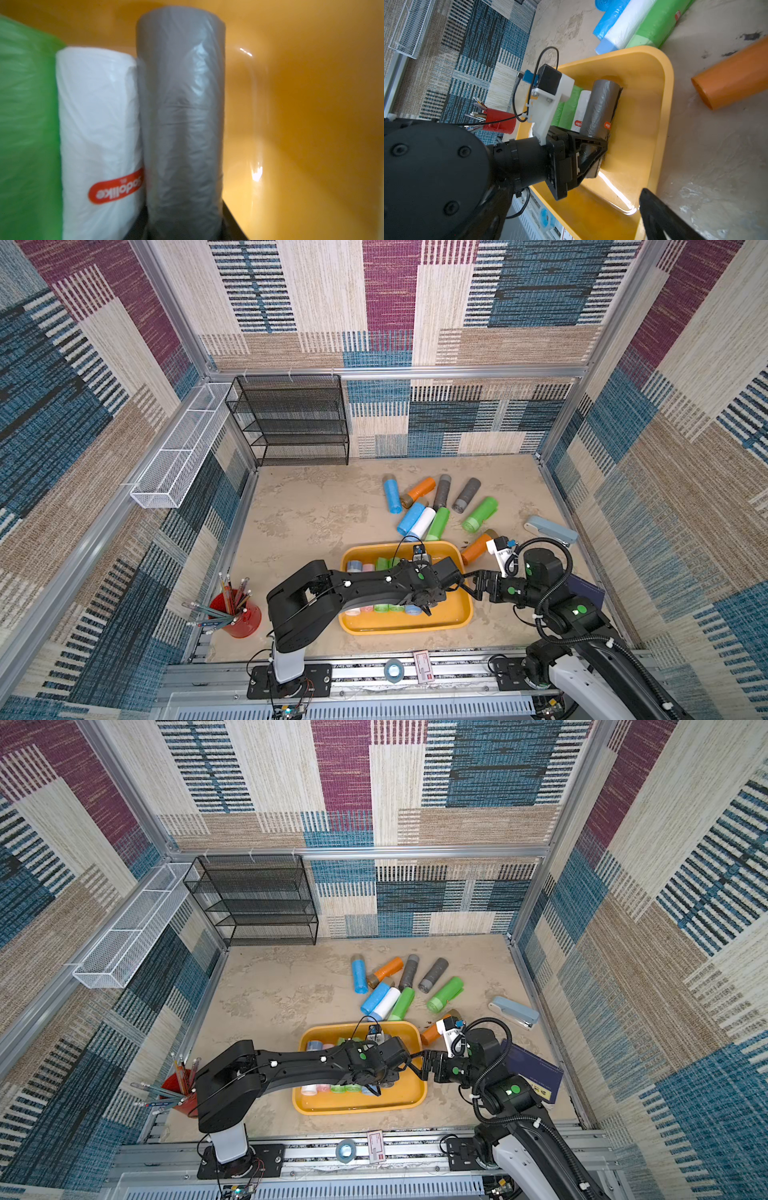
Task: Put the roll of trash bags into the storage box
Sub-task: Place the roll of trash bags in the storage box.
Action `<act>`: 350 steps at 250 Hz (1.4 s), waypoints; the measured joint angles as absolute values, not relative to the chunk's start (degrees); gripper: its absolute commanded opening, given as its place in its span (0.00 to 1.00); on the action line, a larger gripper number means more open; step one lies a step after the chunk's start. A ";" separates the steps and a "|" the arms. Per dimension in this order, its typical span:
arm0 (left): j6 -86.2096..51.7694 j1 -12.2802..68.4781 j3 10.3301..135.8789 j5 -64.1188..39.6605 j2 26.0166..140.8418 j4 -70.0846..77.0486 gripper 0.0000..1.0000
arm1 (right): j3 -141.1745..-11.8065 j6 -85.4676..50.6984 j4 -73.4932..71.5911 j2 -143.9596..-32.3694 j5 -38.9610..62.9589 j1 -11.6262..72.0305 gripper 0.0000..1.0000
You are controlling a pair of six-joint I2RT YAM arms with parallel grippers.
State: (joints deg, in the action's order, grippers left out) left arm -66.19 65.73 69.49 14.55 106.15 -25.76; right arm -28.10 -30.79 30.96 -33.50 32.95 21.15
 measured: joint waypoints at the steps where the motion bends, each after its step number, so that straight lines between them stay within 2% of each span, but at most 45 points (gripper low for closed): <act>1: -66.19 65.73 69.49 14.55 106.15 -25.76 0.39 | -28.10 -30.79 30.96 -33.50 32.95 21.15 0.99; 350: -66.22 65.87 69.58 14.79 104.88 -26.41 0.50 | -28.01 -30.98 31.31 -32.99 33.04 21.15 0.99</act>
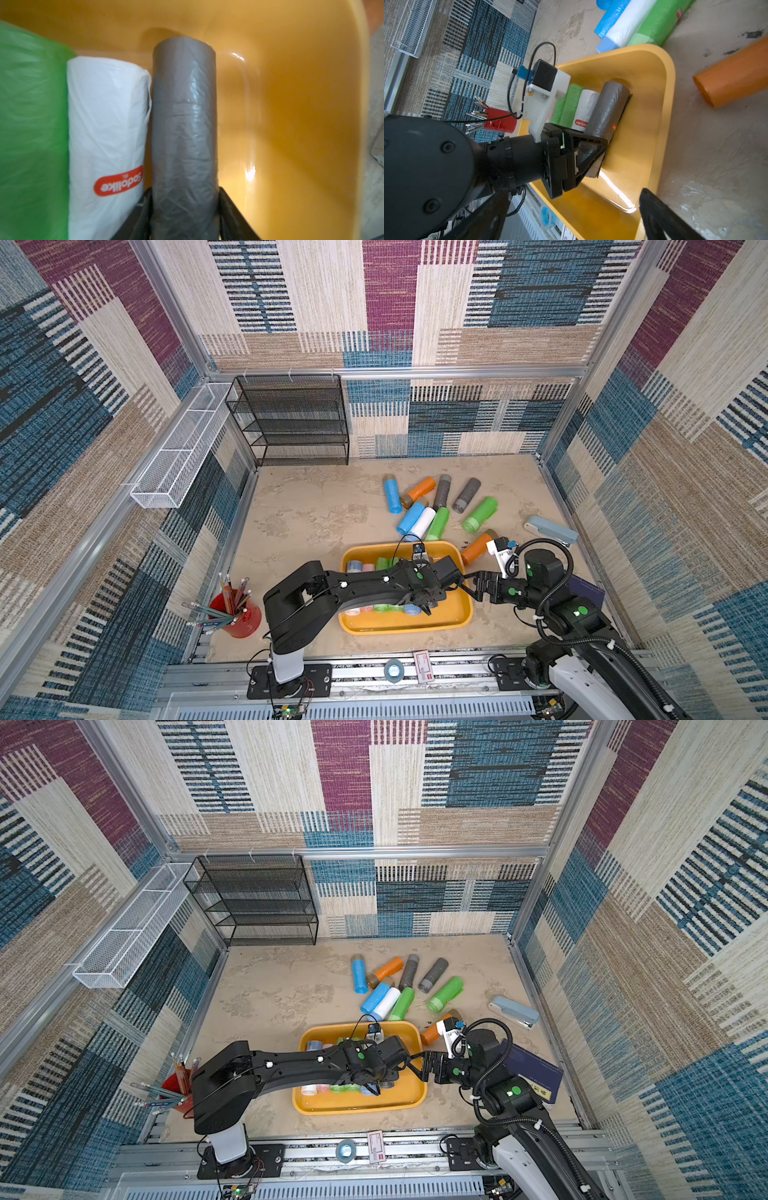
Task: Put the roll of trash bags into the storage box
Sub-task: Place the roll of trash bags in the storage box.
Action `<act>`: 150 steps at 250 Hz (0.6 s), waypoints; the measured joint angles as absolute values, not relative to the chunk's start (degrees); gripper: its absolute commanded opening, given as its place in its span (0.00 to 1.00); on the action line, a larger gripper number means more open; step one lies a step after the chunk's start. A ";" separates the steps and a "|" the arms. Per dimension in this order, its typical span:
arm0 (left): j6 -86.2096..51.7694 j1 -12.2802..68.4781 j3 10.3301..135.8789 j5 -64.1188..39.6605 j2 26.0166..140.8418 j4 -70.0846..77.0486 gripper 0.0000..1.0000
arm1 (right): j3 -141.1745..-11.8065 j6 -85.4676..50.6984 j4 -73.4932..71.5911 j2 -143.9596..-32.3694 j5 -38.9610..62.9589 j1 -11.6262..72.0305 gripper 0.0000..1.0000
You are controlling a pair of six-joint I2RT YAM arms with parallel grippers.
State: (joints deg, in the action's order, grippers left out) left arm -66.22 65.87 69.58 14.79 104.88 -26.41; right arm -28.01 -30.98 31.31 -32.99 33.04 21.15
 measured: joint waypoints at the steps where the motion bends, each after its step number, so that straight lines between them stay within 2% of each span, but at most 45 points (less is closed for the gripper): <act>1: -66.22 65.87 69.58 14.79 104.88 -26.41 0.50 | -28.01 -30.98 31.31 -32.99 33.04 21.15 0.99; 150: -66.19 66.11 70.06 15.38 103.88 -27.92 0.48 | -28.01 -30.98 31.31 -33.08 33.04 21.15 0.99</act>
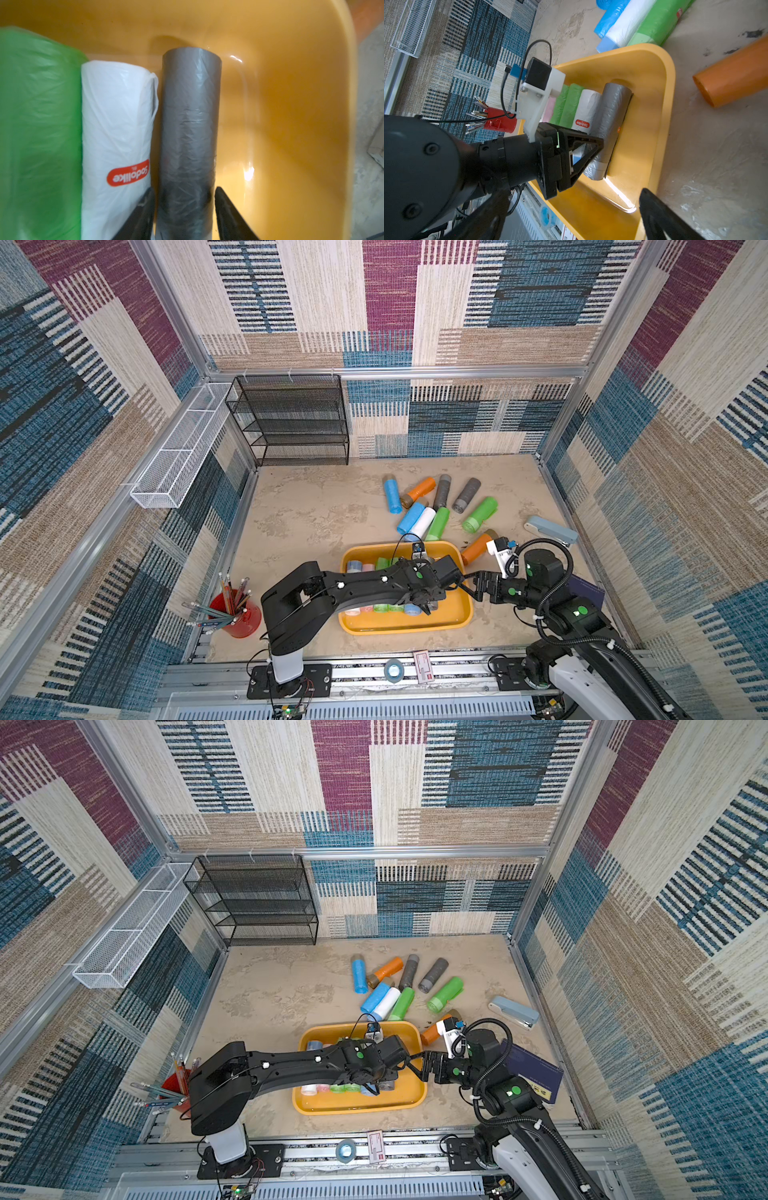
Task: Put the roll of trash bags into the storage box
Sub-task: Place the roll of trash bags in the storage box.
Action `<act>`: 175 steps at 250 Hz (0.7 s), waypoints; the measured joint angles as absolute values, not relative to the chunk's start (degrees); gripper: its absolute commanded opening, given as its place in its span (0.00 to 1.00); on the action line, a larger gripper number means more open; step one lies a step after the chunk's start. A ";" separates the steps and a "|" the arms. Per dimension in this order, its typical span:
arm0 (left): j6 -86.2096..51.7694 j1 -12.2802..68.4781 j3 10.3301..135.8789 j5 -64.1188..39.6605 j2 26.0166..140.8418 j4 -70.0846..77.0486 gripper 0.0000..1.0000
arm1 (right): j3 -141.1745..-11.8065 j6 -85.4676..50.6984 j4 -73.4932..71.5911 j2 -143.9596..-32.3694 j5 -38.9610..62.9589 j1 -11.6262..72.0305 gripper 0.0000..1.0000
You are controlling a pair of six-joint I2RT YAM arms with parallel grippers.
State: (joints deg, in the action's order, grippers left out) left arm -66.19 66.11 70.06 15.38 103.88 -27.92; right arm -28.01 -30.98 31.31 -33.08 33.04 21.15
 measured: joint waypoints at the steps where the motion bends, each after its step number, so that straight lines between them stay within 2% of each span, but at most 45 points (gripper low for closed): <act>1: -66.19 66.11 70.06 15.40 103.85 -27.92 0.48 | -28.01 -30.98 31.31 -33.10 33.04 21.15 0.99; 175: -66.17 66.19 70.06 17.10 101.12 -28.45 0.47 | -28.29 -30.96 31.33 -33.71 33.04 21.15 0.99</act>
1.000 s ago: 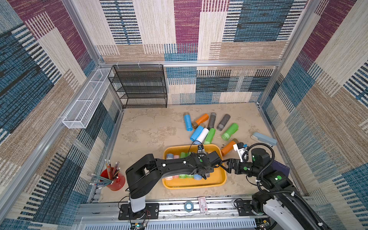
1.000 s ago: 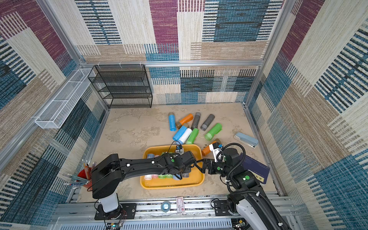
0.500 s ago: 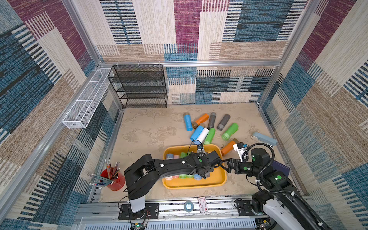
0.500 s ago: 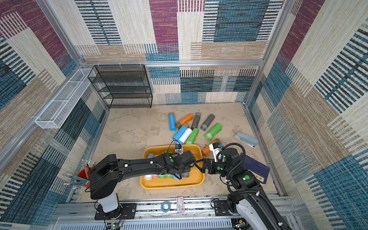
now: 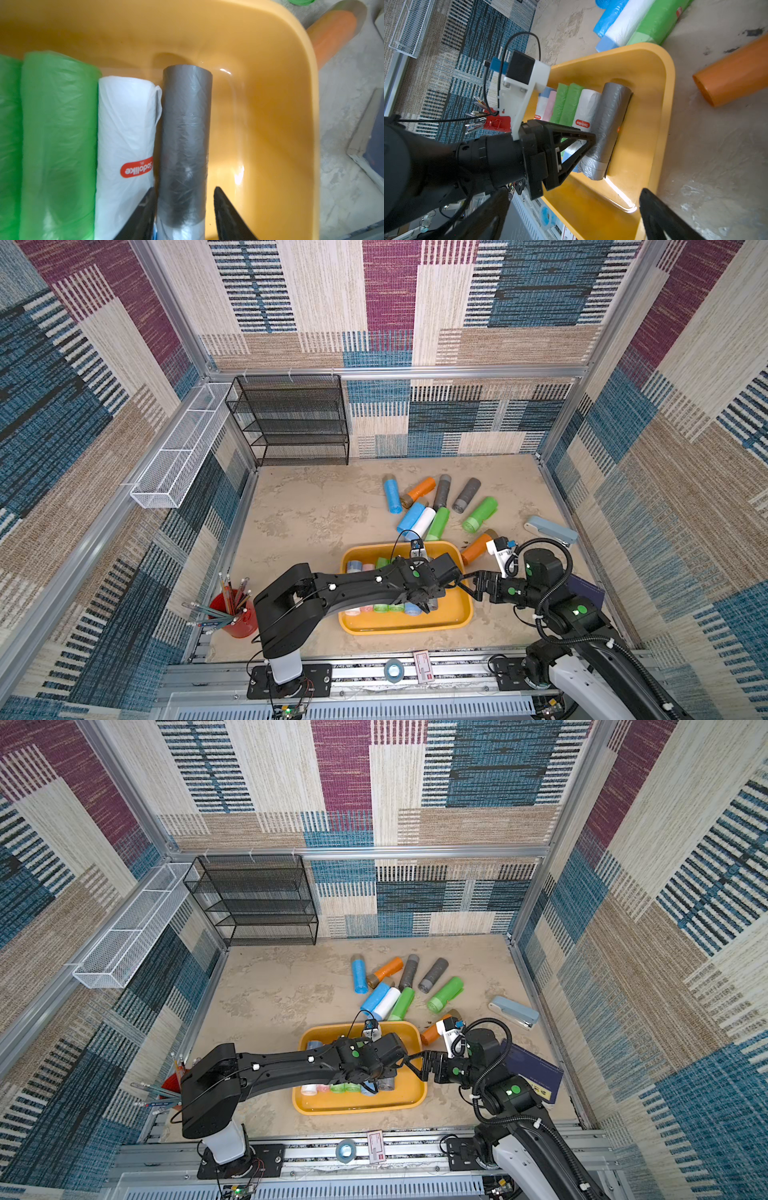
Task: Put the roll of trash bags into the storage box
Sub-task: Place the roll of trash bags in the storage box.
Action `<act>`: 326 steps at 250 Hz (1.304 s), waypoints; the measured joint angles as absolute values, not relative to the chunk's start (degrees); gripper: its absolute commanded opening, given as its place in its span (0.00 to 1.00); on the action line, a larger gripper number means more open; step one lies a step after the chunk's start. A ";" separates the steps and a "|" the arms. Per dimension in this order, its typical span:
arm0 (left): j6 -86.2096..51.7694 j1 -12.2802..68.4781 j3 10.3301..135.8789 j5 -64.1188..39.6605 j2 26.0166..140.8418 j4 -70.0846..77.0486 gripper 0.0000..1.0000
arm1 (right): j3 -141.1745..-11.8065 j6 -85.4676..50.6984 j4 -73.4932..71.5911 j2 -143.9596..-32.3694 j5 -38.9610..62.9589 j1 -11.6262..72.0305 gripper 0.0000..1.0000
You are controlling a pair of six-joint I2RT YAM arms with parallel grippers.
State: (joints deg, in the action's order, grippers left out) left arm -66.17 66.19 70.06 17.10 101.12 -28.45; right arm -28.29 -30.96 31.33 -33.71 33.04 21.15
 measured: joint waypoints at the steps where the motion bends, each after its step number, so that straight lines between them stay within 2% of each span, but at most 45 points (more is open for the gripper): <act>1: -66.17 66.22 70.06 17.12 101.08 -28.47 0.47 | -28.32 -30.96 31.33 -33.74 33.04 21.15 0.99; 111: -63.75 65.67 69.76 23.92 94.48 -34.15 0.52 | -30.41 -30.94 31.22 -35.83 32.99 21.15 0.99; 186: -55.96 57.47 70.50 23.29 91.64 -36.36 0.54 | -32.49 -29.87 30.44 -39.64 32.99 21.15 0.99; 259: -47.48 47.62 76.66 16.86 95.68 -36.45 0.57 | -33.28 -29.15 28.77 -42.35 32.99 21.15 0.99; 326: -41.34 41.71 87.37 11.57 105.67 -37.34 0.57 | -33.39 -28.38 26.22 -46.28 33.01 21.15 0.99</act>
State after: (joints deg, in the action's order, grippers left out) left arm -41.34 41.71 87.37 11.57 105.67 -37.34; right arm -33.39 -28.38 26.22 -46.28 33.01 21.15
